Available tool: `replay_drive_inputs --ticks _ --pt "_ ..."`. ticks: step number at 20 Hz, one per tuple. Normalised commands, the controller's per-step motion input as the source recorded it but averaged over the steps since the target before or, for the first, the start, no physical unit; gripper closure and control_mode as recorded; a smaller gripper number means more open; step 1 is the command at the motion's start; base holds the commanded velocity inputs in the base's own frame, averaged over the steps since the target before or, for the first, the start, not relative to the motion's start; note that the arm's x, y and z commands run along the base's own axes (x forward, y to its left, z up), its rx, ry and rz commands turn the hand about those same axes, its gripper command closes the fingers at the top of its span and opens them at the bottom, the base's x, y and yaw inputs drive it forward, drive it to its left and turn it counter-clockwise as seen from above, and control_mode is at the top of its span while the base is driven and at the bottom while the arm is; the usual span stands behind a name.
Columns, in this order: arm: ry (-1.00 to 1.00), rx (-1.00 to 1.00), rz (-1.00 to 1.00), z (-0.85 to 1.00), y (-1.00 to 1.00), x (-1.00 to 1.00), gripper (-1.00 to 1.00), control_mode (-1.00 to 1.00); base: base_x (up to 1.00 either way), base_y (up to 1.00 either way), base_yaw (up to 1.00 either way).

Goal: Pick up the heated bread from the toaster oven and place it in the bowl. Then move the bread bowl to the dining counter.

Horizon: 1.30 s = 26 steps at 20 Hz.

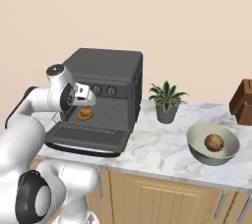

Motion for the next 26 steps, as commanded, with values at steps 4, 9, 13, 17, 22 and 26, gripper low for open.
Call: replay_drive_inputs --ticks 4,9,13,17,22,26 --pt "-0.04 0.01 0.0 -0.25 0.0 0.13 -1.0 -1.0 0.0 0.0 0.0" --pt "0.0 0.0 0.0 -0.36 0.0 0.0 -1.0 -1.0 0.0 0.0 0.0" --pt "0.0 0.0 0.0 -0.23 0.0 0.0 -1.0 -1.0 0.0 0.0 0.0" --pt "0.0 0.02 0.0 -0.22 0.0 0.0 -1.0 -1.0 0.0 0.0 0.0" --pt "-0.01 0.01 -0.01 -0.18 -0.11 0.0 -1.0 -1.0 0.0 0.0 0.0" --pt "-0.06 0.01 -0.07 -0.01 -0.27 0.0 -1.0 -1.0 0.0 0.0 0.0"
